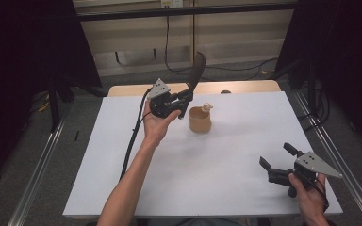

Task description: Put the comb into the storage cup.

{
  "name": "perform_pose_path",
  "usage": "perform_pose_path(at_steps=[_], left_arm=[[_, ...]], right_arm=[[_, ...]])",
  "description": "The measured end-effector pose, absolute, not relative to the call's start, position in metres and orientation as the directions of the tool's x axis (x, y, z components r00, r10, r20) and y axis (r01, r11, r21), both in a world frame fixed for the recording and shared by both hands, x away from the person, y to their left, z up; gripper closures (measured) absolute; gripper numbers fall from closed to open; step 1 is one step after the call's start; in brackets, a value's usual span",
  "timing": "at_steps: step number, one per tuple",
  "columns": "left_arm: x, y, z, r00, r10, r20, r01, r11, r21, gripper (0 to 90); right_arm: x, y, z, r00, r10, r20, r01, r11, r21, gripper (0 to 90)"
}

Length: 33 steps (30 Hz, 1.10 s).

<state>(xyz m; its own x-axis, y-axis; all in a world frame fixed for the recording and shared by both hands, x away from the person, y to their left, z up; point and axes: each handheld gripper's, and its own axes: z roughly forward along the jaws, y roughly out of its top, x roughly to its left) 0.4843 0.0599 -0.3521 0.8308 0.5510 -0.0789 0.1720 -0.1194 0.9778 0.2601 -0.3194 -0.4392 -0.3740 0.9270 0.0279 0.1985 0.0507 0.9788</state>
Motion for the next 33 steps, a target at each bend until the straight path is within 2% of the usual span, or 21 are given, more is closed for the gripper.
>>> perform_pose_path(at_steps=[7, 16, 26, 30, 33], left_arm=[[0.493, 0.049, -0.352, 0.835, 0.544, -0.084, 0.166, -0.104, 0.981, 73.0], [0.492, 0.035, -0.354, 0.855, 0.517, -0.045, 0.126, -0.123, 0.984, 73.0], [0.5, 0.031, -0.366, 0.838, 0.541, -0.07, 0.148, -0.102, 0.984, 73.0], [0.499, 0.027, -0.367, 0.844, 0.536, -0.036, 0.123, -0.126, 0.984, 73.0], [0.5, 0.025, -0.37, 0.84, 0.541, -0.051, 0.133, -0.115, 0.984, 73.0]], right_arm=[[0.261, -0.32, -0.44, -0.369, 0.929, 0.029, 0.199, 0.048, 0.979, 0.0], [0.261, -0.32, -0.44, -0.372, 0.928, 0.024, 0.197, 0.054, 0.979, 0.0], [0.261, -0.32, -0.44, -0.372, 0.928, 0.026, 0.2, 0.053, 0.978, 0.0], [0.26, -0.32, -0.44, -0.375, 0.927, 0.024, 0.199, 0.055, 0.979, 0.0], [0.261, -0.32, -0.44, -0.372, 0.928, 0.025, 0.198, 0.053, 0.979, 0.0]])
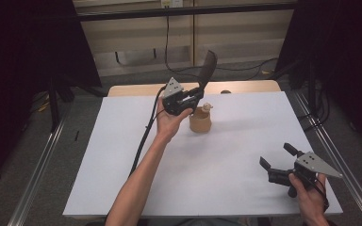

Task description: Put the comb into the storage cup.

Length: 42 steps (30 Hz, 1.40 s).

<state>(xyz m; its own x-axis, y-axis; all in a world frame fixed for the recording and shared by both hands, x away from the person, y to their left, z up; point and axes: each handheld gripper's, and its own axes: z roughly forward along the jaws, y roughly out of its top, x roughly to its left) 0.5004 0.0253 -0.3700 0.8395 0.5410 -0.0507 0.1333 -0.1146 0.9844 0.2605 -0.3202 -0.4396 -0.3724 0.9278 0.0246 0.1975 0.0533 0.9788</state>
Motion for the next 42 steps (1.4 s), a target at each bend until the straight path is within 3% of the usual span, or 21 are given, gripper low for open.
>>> perform_pose_path(at_steps=[10, 42], left_arm=[[0.512, 0.021, -0.383, 0.833, 0.546, -0.087, 0.162, -0.091, 0.983, 73.0], [0.508, 0.02, -0.404, 0.834, 0.549, -0.062, 0.171, -0.149, 0.974, 73.0]], right_arm=[[0.259, -0.32, -0.439, -0.375, 0.926, 0.031, 0.201, 0.049, 0.978, 0.0], [0.259, -0.32, -0.439, -0.376, 0.926, 0.028, 0.202, 0.052, 0.978, 0.0]])
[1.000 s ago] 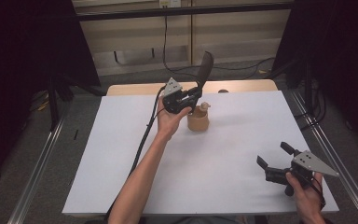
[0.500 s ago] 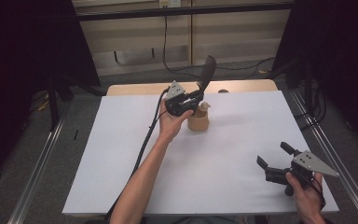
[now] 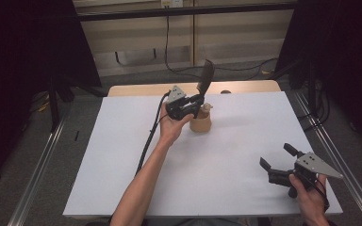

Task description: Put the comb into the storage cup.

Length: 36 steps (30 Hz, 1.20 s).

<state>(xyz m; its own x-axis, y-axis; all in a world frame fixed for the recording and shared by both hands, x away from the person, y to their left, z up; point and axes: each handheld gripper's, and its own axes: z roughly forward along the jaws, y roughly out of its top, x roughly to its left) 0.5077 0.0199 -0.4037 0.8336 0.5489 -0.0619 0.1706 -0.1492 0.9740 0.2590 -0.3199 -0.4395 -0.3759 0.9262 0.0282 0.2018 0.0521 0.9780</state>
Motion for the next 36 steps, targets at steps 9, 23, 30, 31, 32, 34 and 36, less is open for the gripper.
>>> perform_pose_path(at_steps=[9, 23, 30, 31, 32, 34, 36], left_arm=[[0.506, 0.02, -0.407, 0.834, 0.546, -0.074, 0.18, -0.143, 0.973, 72.9], [0.506, 0.022, -0.415, 0.824, 0.561, -0.083, 0.211, -0.167, 0.963, 72.9], [0.506, 0.022, -0.418, 0.827, 0.557, -0.078, 0.21, -0.177, 0.962, 72.9], [0.506, 0.022, -0.418, 0.829, 0.554, -0.079, 0.212, -0.181, 0.96, 72.9], [0.506, 0.023, -0.419, 0.829, 0.553, -0.078, 0.212, -0.182, 0.96, 72.9], [0.505, 0.023, -0.42, 0.829, 0.554, -0.08, 0.214, -0.182, 0.96, 72.9], [0.504, 0.024, -0.422, 0.829, 0.553, -0.085, 0.219, -0.181, 0.959, 72.9]], right_arm=[[0.259, -0.32, -0.439, -0.376, 0.926, 0.027, 0.201, 0.053, 0.978, 0.0], [0.259, -0.32, -0.44, -0.378, 0.925, 0.028, 0.203, 0.054, 0.978, 0.0], [0.26, -0.32, -0.44, -0.382, 0.924, 0.028, 0.204, 0.054, 0.977, 0.0], [0.26, -0.319, -0.44, -0.382, 0.924, 0.029, 0.205, 0.055, 0.977, 0.0], [0.26, -0.32, -0.44, -0.382, 0.924, 0.028, 0.204, 0.055, 0.977, 0.0], [0.259, -0.32, -0.44, -0.383, 0.924, 0.027, 0.204, 0.056, 0.977, 0.0], [0.259, -0.32, -0.44, -0.383, 0.923, 0.028, 0.204, 0.056, 0.977, 0.0]])
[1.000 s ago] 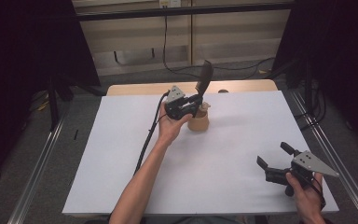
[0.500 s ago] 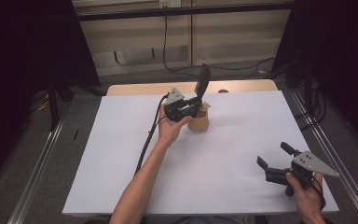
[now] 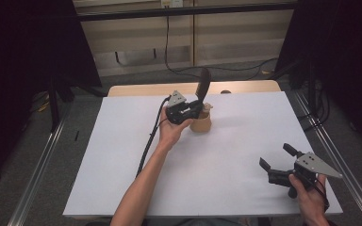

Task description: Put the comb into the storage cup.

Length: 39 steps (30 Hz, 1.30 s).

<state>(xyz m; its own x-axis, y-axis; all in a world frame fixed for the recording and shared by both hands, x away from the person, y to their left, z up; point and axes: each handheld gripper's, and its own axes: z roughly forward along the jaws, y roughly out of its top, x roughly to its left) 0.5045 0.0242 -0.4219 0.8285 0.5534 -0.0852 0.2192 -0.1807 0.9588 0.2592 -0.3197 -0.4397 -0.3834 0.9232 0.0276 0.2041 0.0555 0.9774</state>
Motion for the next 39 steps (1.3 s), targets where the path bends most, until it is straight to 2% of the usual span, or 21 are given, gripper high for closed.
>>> perform_pose_path(at_steps=[26, 35, 39], left_arm=[[0.5054, 0.0254, -0.4272, 0.825, 0.56, -0.076, 0.234, -0.217, 0.948, 71.4], [0.5031, 0.0269, -0.4231, 0.819, 0.57, -0.072, 0.232, -0.214, 0.949, 62.4], [0.5025, 0.0283, -0.4226, 0.813, 0.577, -0.08, 0.239, -0.205, 0.949, 52.6]], right_arm=[[0.2598, -0.3195, -0.4399, -0.381, 0.924, 0.027, 0.205, 0.055, 0.977, 0.0], [0.2597, -0.3192, -0.4398, -0.383, 0.923, 0.028, 0.202, 0.054, 0.978, 0.0], [0.2595, -0.3196, -0.4397, -0.383, 0.923, 0.029, 0.203, 0.053, 0.978, 0.0]])
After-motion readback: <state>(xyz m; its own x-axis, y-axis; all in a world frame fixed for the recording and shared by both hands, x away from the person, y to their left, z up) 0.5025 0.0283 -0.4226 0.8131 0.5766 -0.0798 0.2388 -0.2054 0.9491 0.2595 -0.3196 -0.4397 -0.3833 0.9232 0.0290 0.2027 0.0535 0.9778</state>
